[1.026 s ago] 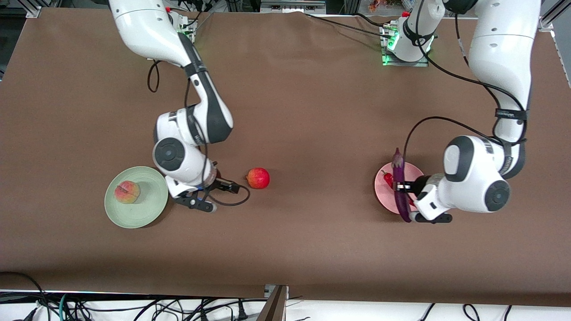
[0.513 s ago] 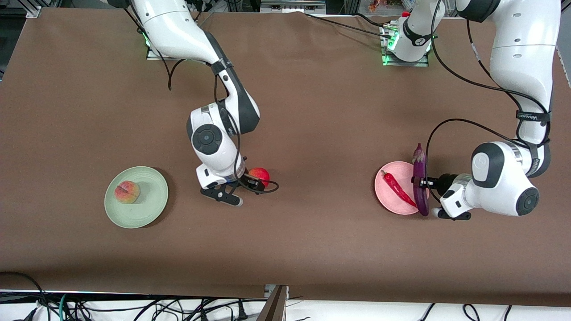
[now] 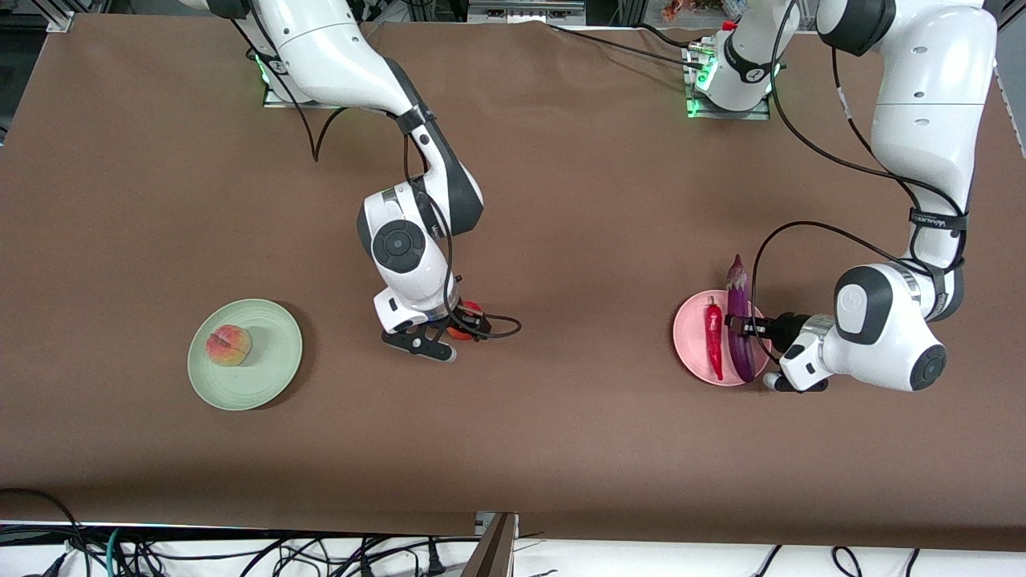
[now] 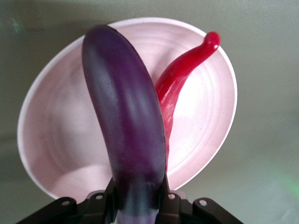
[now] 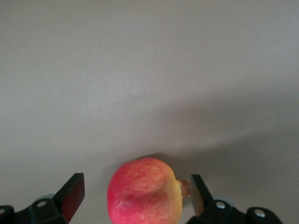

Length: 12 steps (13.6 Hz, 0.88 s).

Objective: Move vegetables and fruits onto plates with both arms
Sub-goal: 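Lower the eggplant onto the pink plate while the right gripper grasps the pomegranate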

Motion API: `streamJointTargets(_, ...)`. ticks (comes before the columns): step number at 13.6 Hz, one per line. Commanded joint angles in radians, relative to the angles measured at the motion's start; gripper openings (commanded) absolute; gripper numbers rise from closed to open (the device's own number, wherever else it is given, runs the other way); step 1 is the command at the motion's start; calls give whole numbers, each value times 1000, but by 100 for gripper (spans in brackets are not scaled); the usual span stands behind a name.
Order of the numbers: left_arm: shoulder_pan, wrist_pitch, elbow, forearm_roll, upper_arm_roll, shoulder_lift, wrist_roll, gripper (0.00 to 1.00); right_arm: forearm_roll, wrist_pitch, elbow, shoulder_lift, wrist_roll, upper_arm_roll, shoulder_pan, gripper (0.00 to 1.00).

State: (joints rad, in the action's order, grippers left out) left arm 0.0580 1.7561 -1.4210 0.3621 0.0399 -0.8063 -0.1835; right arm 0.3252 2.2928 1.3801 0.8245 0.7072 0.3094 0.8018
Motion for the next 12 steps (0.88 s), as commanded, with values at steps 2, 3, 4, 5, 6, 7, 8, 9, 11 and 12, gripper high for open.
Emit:
streamJointTargets(2,6,0,-3,20,11,3,-5,0,-8,13,5,15,14,-3,16,100)
streamJointTargets(3,8,2,-3,20,11,3,-7,0,-8,13,5,19,11,-3,25,100)
streamJointTargets(4,8,2,-3,20,11,1,-10,2,-6,13,5,21,11,-4,27,100)
streamJointTargets(5,8,2,-3,18,11,-4,-17,3,-8,13,5,21,11,-4,27,100)
streamJointTargets(6,11,3,-1,17,11,-8,-19,6,-12,11,8,21,2,-4,27,100)
streamJointTargets(7,16,3,-1,15,11,-13,-22,9,-12,11,10,21,2,-4,27,100)
streamJointTargets(8,16,3,1,9,11,-14,-27,12,-12,11,13,21,2,-4,28,100)
streamJointTargets(9,14,2,2,8,9,-14,-27,14,-12,10,17,21,-2,-4,28,100)
streamJointTargets(11,16,2,2,8,11,-14,-30,30,-14,10,23,28,-5,-4,36,100)
streamJointTargets(12,16,2,2,8,11,-14,-37,51,-14,10,23,36,-3,-4,39,100)
